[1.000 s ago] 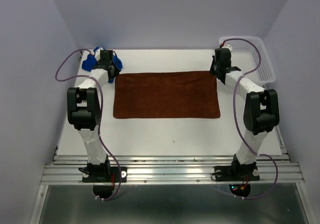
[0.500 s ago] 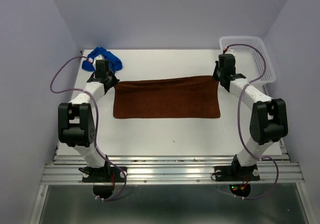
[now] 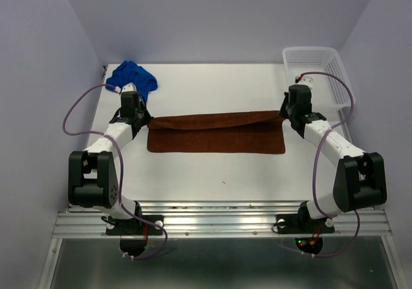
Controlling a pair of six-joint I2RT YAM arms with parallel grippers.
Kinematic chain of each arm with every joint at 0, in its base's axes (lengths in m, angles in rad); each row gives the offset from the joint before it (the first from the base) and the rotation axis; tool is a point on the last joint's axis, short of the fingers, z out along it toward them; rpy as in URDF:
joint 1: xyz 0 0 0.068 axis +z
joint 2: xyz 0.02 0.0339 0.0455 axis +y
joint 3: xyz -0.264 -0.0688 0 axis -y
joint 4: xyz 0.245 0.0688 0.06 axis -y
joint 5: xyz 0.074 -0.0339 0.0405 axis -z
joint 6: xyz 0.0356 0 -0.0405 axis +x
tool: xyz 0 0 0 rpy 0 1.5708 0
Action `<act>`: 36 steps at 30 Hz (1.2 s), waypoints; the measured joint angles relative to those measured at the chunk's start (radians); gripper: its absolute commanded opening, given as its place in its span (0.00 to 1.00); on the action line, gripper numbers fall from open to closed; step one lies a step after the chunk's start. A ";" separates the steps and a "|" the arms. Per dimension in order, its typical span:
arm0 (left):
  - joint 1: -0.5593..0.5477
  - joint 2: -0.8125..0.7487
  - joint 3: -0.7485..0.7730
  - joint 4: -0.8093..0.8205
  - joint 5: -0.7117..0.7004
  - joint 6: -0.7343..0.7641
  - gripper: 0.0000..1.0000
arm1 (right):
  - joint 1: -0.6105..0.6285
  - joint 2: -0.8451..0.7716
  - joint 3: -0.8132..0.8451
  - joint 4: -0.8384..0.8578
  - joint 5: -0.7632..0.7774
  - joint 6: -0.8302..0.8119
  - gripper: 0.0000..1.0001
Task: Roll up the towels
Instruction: Fold the towel
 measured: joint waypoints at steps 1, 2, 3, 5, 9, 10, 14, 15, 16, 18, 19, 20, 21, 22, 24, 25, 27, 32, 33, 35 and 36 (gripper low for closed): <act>0.000 -0.006 -0.008 0.002 0.001 0.000 0.00 | 0.000 -0.006 -0.010 0.000 0.000 0.002 0.01; 0.000 -0.010 -0.016 0.006 0.003 0.000 0.00 | 0.000 -0.022 -0.028 -0.001 0.000 0.006 0.01; 0.000 -0.015 -0.024 0.011 0.004 0.000 0.00 | 0.000 -0.030 -0.040 -0.002 0.000 0.010 0.01; 0.000 -0.030 -0.043 0.014 0.004 0.001 0.00 | 0.000 -0.043 -0.058 -0.002 -0.003 0.018 0.01; 0.000 -0.069 -0.084 0.021 0.003 0.002 0.00 | 0.000 -0.077 -0.100 -0.003 -0.010 0.032 0.01; 0.000 -0.074 -0.089 0.022 0.003 0.003 0.00 | 0.000 -0.082 -0.108 -0.002 -0.011 0.035 0.01; 0.000 -0.079 -0.097 0.035 0.003 0.003 0.00 | 0.000 -0.093 -0.132 -0.002 -0.010 0.045 0.01; 0.000 -0.079 -0.101 0.037 0.003 0.003 0.00 | 0.000 -0.095 -0.138 0.000 -0.010 0.047 0.01; 0.000 -0.079 -0.103 0.036 0.003 0.003 0.00 | 0.000 -0.100 -0.149 -0.002 -0.010 0.050 0.01; 0.000 -0.079 -0.111 0.037 0.003 0.003 0.00 | 0.000 -0.110 -0.165 -0.002 -0.011 0.055 0.01; 0.000 -0.079 -0.114 0.038 0.003 0.003 0.00 | 0.000 -0.115 -0.173 0.000 -0.011 0.058 0.01; 0.000 -0.079 -0.119 0.037 0.003 0.003 0.00 | 0.000 -0.124 -0.186 0.000 -0.011 0.061 0.01; 0.000 -0.079 -0.121 0.037 0.003 0.003 0.00 | 0.000 -0.129 -0.193 0.000 -0.011 0.063 0.01; 0.000 -0.079 -0.123 0.036 0.003 0.003 0.00 | 0.000 -0.133 -0.200 -0.002 -0.011 0.066 0.01; 0.000 -0.079 -0.126 0.037 0.003 0.002 0.00 | 0.000 -0.143 -0.216 -0.001 -0.010 0.072 0.01; 0.000 -0.081 -0.130 0.042 0.003 -0.001 0.00 | 0.000 -0.147 -0.224 0.000 -0.010 0.074 0.01; 0.000 -0.091 -0.143 0.042 0.003 -0.003 0.00 | 0.000 -0.155 -0.238 0.000 -0.010 0.079 0.01; 0.000 -0.110 -0.173 0.050 0.007 -0.014 0.00 | 0.000 -0.161 -0.261 -0.002 -0.010 0.088 0.01; 0.000 -0.110 -0.177 0.052 0.008 -0.016 0.00 | 0.000 -0.161 -0.263 0.000 -0.010 0.088 0.01; 0.000 -0.110 -0.188 0.056 0.008 -0.020 0.00 | 0.000 -0.161 -0.269 0.000 -0.010 0.090 0.01; 0.000 -0.109 -0.192 0.057 0.008 -0.021 0.00 | 0.000 -0.161 -0.274 -0.001 -0.010 0.092 0.02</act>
